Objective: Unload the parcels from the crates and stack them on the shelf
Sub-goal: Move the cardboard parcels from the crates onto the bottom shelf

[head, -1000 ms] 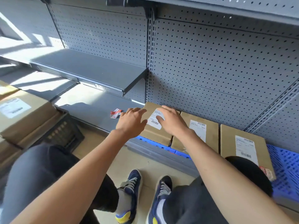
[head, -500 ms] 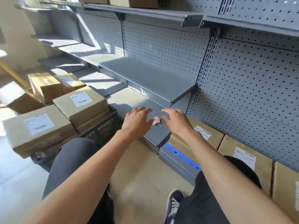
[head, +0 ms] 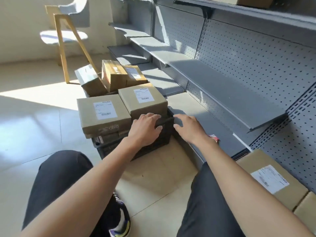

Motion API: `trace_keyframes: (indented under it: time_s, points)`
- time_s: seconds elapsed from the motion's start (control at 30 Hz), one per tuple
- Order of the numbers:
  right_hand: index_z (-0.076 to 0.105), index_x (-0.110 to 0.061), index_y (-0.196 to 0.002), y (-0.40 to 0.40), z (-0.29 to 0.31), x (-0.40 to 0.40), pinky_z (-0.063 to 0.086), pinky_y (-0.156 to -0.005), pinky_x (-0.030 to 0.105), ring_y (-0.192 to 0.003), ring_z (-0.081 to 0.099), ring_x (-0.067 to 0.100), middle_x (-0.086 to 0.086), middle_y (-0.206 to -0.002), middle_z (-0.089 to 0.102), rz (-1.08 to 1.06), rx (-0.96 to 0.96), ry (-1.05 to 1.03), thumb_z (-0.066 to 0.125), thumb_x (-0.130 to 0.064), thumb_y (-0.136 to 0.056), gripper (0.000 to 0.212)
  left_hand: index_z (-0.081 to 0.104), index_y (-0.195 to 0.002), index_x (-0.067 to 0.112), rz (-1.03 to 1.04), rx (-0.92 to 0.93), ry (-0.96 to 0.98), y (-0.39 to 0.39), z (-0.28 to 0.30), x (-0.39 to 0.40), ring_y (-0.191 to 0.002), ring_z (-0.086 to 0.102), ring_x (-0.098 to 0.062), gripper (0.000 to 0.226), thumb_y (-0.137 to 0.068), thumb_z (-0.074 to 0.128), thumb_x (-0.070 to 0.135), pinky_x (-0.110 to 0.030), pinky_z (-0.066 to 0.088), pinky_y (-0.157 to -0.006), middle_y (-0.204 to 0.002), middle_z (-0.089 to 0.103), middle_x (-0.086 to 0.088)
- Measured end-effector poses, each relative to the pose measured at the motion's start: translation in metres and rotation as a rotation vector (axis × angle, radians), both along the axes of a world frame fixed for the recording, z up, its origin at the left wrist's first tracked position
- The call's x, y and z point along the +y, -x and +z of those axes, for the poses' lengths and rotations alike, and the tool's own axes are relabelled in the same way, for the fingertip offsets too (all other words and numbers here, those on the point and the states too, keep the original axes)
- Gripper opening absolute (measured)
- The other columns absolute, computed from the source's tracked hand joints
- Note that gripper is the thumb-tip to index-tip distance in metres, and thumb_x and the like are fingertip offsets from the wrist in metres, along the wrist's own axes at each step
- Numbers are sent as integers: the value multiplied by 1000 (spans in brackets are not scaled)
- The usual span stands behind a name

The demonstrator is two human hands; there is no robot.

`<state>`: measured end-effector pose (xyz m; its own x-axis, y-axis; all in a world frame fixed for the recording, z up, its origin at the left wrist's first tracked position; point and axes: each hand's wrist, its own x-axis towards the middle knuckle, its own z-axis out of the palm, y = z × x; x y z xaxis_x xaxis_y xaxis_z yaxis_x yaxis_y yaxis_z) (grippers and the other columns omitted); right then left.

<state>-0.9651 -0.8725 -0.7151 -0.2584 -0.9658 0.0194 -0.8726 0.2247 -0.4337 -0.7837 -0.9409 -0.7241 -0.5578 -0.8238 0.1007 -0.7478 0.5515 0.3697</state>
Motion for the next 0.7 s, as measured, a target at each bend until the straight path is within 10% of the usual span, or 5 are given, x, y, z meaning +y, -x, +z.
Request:
trace_keyframes:
  time_s: [0.7]
  points:
    - [45, -24, -148, -22, -92, -226, 34, -112, 51, -146, 26, 27, 5, -158, 36, 242, 173, -135, 54, -27, -100, 49, 44, -151, 28, 245, -19, -156, -52, -65, -178, -138, 43, -27, 56, -98, 56, 41, -49, 41, -107, -152, 48, 0]
